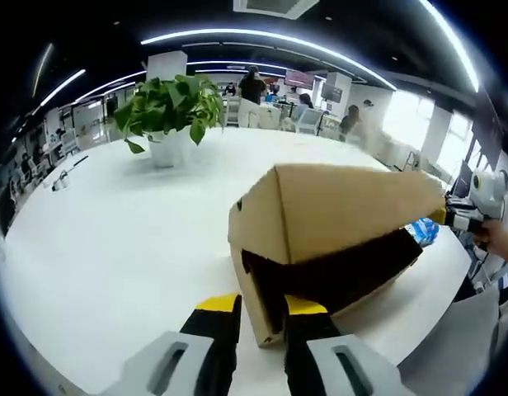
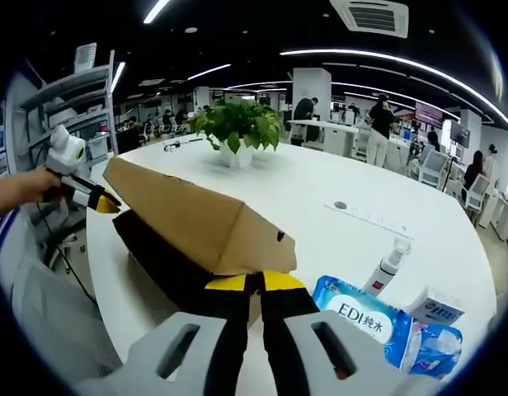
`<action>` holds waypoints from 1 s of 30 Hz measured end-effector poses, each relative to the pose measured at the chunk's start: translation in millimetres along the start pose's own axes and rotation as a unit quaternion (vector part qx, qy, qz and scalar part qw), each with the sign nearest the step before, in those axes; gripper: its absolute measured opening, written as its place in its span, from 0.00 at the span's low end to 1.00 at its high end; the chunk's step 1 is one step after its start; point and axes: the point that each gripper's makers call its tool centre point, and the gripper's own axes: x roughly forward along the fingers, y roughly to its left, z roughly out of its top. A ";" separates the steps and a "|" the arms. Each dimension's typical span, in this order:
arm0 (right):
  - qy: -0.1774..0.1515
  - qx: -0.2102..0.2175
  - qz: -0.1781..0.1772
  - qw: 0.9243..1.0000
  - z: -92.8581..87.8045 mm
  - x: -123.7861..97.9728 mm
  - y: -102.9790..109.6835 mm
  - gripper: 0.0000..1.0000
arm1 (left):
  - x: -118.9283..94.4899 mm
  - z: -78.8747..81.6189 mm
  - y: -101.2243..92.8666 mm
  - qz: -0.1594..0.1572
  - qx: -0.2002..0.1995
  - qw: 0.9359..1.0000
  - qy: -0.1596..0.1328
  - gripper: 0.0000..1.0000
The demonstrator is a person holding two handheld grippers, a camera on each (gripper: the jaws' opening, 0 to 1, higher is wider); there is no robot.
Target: Operate the shoe box by opening the lid, removing the specified soft item, and placing it in the target area until the item is outside and the box remains undamaged.
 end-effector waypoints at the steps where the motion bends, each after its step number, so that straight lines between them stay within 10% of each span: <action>1: 0.001 -0.001 0.001 1.000 -1.2 0.4 0.3 0.02 | -1.5 4.3 0.4 0.000 0.000 1.000 -0.008 0.20; 30: 0.025 -0.054 0.039 0.997 -30.1 2.4 17.2 0.18 | -1.4 -12.0 -6.0 -0.016 0.028 0.999 0.005 0.27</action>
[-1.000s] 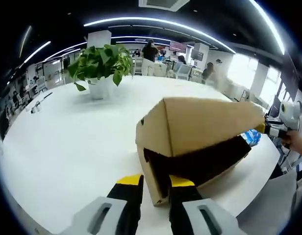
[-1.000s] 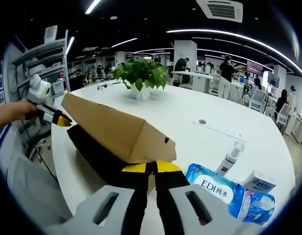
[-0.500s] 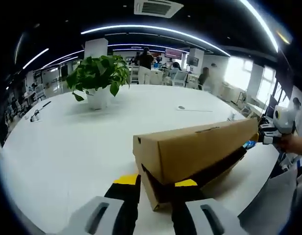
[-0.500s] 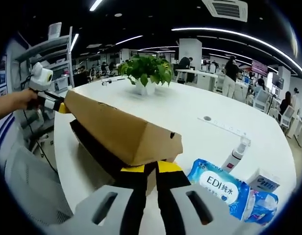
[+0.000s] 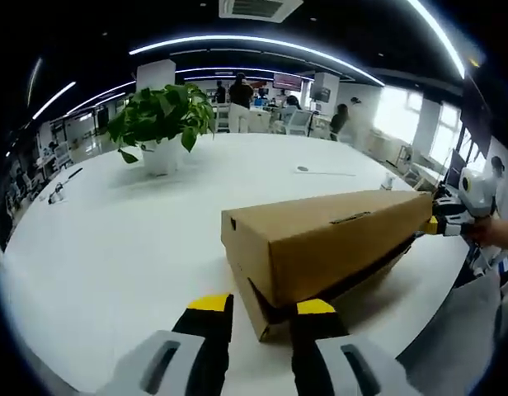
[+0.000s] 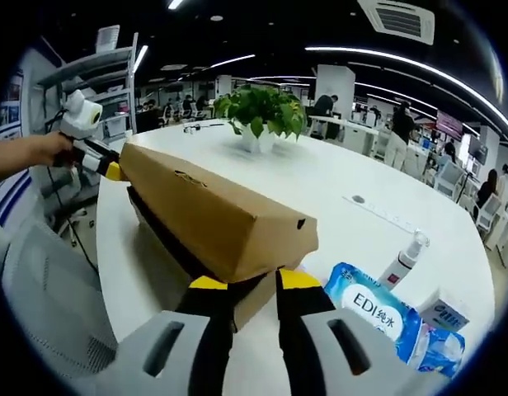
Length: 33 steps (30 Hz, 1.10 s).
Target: Operate the shoe box by opening the lid, removing the specified soft item, and placing it in the target area until the item is outside and the box remains undamaged.
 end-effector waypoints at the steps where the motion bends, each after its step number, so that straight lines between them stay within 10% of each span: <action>1: 0.001 0.000 0.001 1.000 -0.7 0.0 0.7 0.18 | 0.2 -0.7 -0.4 -0.001 0.000 1.000 0.001 0.27; 33: 0.021 -0.036 0.034 0.999 -17.3 -1.6 21.5 0.28 | 1.3 -24.5 -12.5 -0.019 0.022 0.999 0.041 0.31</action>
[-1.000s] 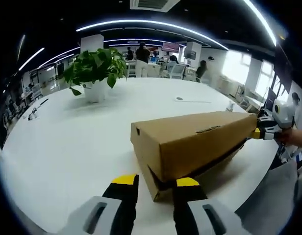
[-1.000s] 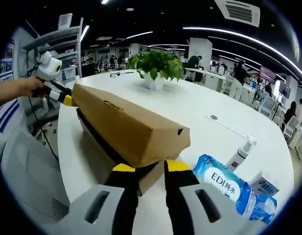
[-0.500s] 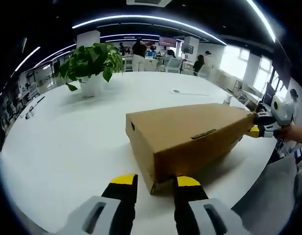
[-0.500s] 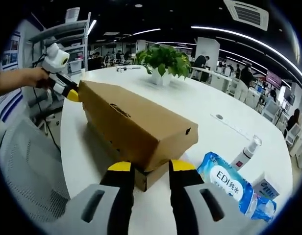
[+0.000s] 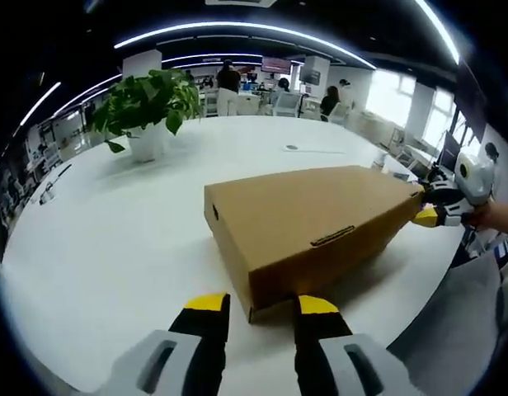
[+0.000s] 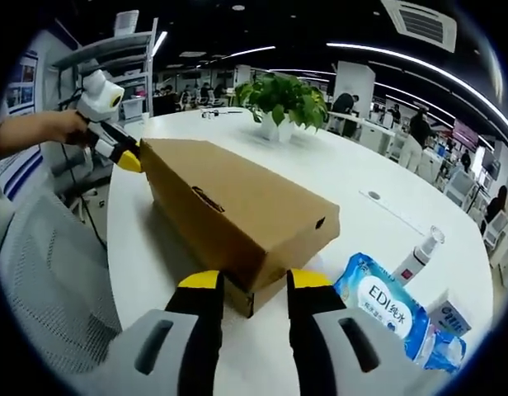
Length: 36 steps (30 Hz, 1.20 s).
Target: Operate the shoe box by opening the lid, removing the specified soft item, and placing it in the target area until the item is outside and the box remains undamaged.
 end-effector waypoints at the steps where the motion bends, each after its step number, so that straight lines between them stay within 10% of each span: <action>1: 0.002 0.000 0.000 1.000 -0.7 0.0 0.2 0.28 | -0.2 -0.4 0.6 0.000 0.000 1.000 0.000 0.31; 36: 0.019 0.033 0.006 0.999 -16.8 11.0 5.1 0.23 | 20.8 -5.1 -1.3 -0.011 0.004 1.000 0.010 0.30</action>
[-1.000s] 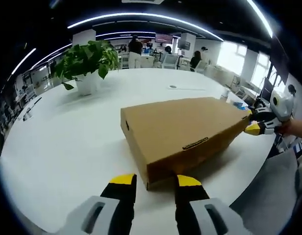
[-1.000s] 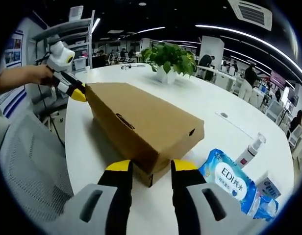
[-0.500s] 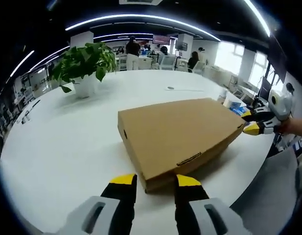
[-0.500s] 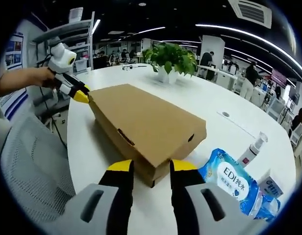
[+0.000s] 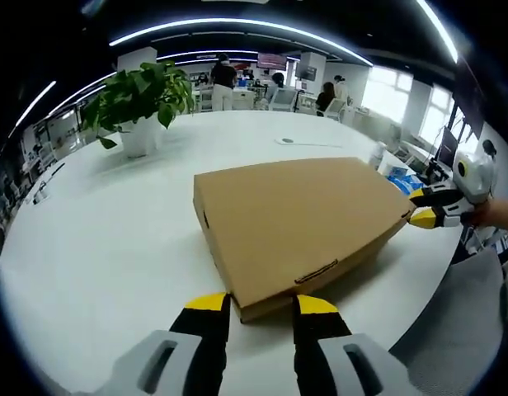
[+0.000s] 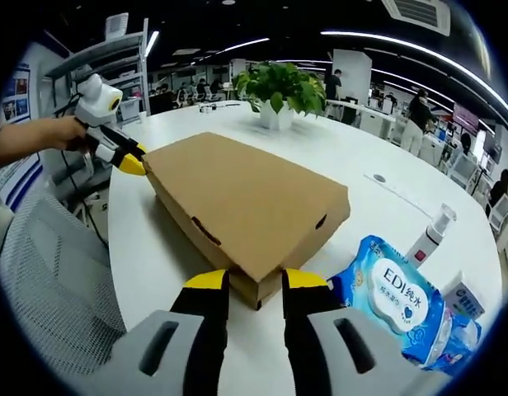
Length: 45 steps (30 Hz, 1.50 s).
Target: Operate the shoe box by opening the lid, removing the specified soft item, and placing it in the target area until the item is outside and the box remains undamaged.
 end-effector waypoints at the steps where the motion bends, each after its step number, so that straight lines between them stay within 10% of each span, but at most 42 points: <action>1: -0.001 0.000 -0.001 1.000 0.2 0.5 -0.7 0.23 | 1.2 1.0 0.8 0.000 0.002 1.000 0.001 0.30; 45: -0.004 0.051 -0.042 0.998 13.4 32.0 -52.4 0.23 | 60.5 57.4 21.6 -0.018 0.044 0.999 0.015 0.31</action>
